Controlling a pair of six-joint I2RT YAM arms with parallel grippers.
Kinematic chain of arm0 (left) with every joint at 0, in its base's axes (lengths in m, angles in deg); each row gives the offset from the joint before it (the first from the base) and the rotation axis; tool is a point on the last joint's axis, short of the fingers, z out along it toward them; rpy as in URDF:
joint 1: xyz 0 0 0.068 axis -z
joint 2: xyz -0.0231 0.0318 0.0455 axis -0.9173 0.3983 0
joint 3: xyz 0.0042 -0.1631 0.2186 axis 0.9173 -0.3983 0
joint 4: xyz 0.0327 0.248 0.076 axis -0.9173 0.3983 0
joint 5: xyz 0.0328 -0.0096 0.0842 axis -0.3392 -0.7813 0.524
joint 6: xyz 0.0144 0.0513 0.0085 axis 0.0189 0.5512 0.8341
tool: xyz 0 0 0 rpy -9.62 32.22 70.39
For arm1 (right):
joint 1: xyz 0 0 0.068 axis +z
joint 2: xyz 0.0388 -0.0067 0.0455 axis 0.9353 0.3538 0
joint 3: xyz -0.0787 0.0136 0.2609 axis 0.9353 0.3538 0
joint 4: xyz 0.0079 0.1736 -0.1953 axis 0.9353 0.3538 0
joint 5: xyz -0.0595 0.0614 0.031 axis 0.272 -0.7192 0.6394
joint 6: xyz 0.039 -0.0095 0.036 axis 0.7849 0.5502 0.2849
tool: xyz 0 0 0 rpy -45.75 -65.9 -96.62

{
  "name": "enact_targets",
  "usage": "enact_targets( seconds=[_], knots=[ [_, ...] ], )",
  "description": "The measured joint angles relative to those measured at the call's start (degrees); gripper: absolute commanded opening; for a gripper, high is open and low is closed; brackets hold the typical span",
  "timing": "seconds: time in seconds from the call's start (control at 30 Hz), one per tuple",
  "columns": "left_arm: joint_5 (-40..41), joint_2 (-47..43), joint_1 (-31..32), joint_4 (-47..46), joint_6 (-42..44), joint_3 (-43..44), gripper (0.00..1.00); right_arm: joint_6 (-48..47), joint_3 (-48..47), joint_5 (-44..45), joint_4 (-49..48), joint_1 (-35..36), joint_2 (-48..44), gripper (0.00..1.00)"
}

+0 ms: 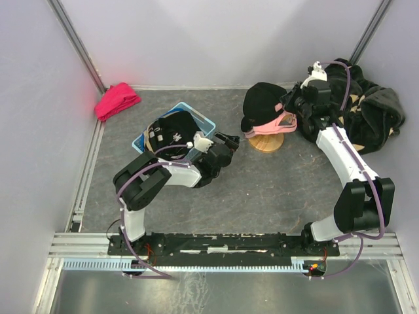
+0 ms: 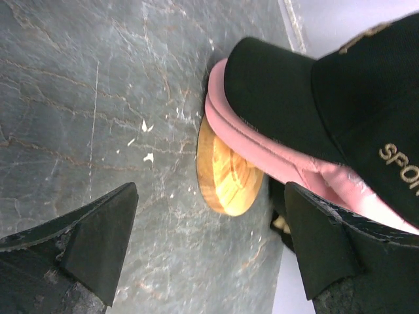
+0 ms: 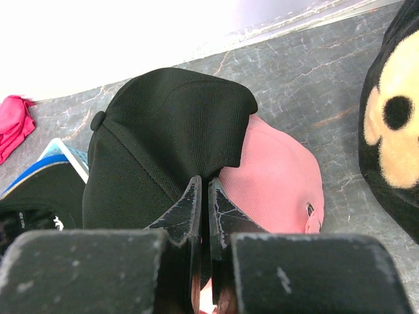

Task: Stack the hats
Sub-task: Stack the hat on the hat.

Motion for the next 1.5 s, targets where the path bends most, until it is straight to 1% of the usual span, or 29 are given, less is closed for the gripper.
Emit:
enact_targets(
  seconds=[0.13,0.3,0.5,0.67,0.9,1.5],
  knots=[
    [2.6,2.3,-0.2,-1.8,-3.9,0.9,0.99,0.4,1.4,-0.3,-1.8,-0.5,-0.5,0.08],
    [2.9,5.6,-1.6,-5.0,-6.5,3.5,0.99,0.7,2.3,-0.7,-3.2,-1.3,-0.5,0.08],
    [0.4,10.0,-3.7,-8.5,-7.3,7.6,0.99,1.3,3.6,-1.0,-5.4,-2.0,-0.6,0.08],
    [-3.7,13.7,-4.8,-10.4,-7.4,11.0,0.99,1.5,4.0,-1.0,-6.0,-2.3,-0.6,0.08],
    [-8.0,16.7,-5.4,-11.0,-7.4,15.6,1.00,1.8,4.5,-1.0,-6.7,-2.4,-0.7,0.08],
    [-7.9,20.2,-6.8,-11.1,-10.4,19.4,0.95,2.0,5.5,-1.0,-7.7,-2.5,-1.2,0.08]
  ],
)
